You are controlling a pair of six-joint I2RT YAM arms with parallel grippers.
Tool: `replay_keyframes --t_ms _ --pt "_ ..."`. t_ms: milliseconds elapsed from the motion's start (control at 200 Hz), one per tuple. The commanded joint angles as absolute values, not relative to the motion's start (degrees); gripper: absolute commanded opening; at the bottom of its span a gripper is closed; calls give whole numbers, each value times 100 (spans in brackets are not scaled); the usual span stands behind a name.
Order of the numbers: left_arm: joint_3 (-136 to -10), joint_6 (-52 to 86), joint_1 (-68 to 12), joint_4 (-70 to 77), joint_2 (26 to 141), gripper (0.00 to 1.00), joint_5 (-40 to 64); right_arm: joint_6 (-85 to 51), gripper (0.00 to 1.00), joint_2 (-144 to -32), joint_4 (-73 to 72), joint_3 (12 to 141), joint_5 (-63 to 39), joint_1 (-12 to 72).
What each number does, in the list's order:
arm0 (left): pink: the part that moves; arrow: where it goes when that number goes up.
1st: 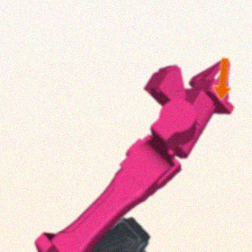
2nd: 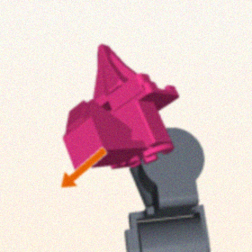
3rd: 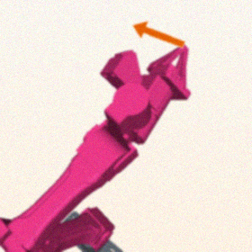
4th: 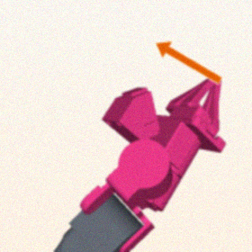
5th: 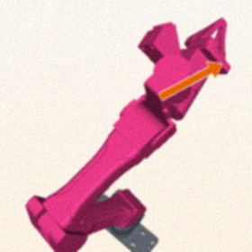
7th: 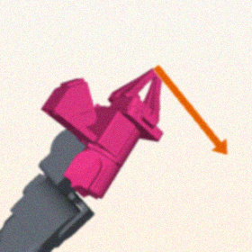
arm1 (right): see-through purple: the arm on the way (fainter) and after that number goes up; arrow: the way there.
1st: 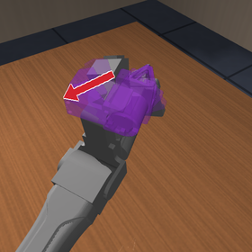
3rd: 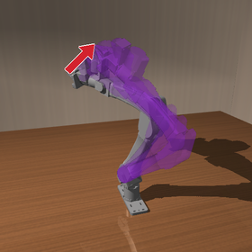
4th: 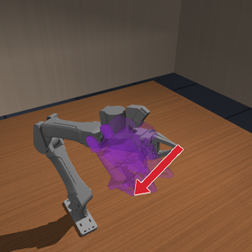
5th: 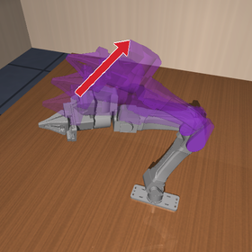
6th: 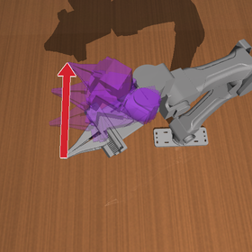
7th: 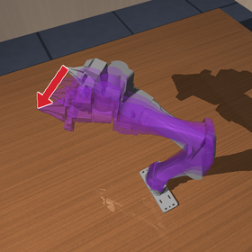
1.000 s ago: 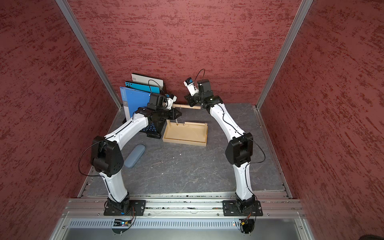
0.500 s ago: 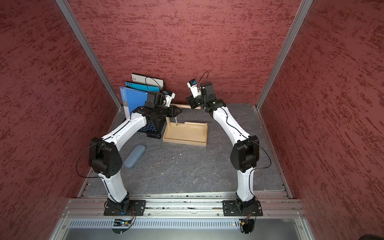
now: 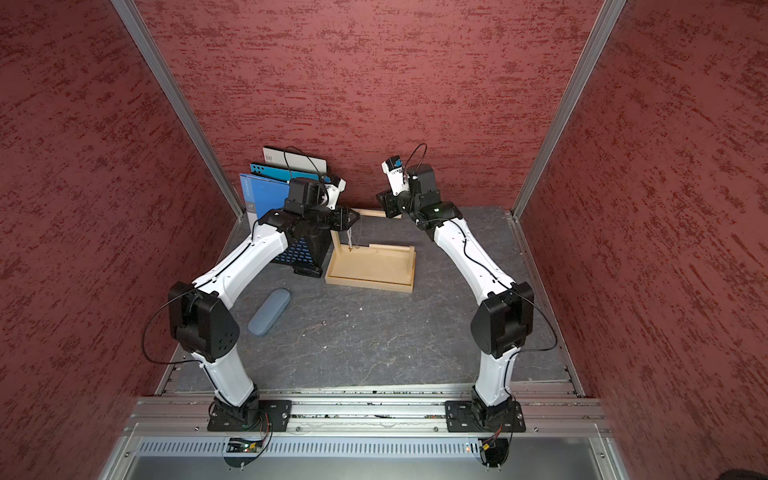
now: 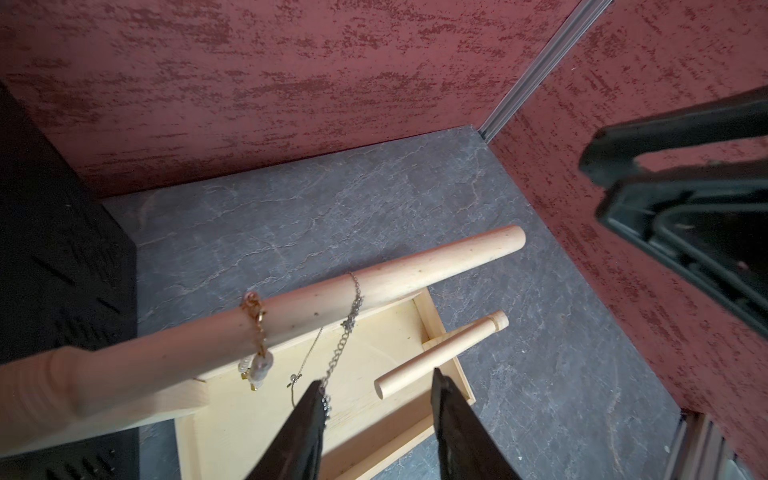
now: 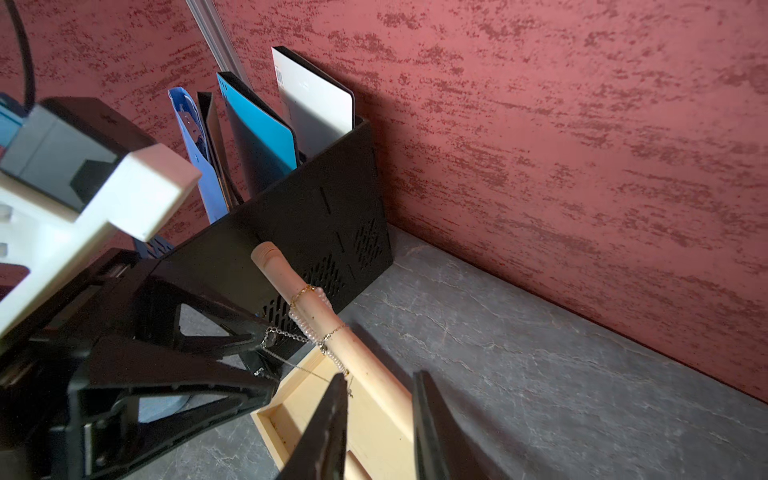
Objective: Hang the necklace on the jewelry display stand
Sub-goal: Hang the necklace on the stand.
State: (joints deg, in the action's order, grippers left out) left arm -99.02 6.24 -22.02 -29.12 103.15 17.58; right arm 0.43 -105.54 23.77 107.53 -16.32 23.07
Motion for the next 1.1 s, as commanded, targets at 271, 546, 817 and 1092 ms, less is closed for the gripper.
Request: replay_keyframes --t_ms 271,546,817,1092 --pt "-10663 87 -2408 -3470 10355 49 1358 -273 29 -10012 2254 10272 -1392 2414" --pt "-10702 122 -2517 -3781 10554 50 1365 -285 29 -9854 2220 10044 -1362 2440" --pt "-10657 -62 -2687 -3737 10471 52 1177 -452 29 -9817 2135 9898 -1441 2477" --pt "-11297 -219 -2986 -4135 11004 52 735 -578 29 -9713 2048 9612 -1182 2488"
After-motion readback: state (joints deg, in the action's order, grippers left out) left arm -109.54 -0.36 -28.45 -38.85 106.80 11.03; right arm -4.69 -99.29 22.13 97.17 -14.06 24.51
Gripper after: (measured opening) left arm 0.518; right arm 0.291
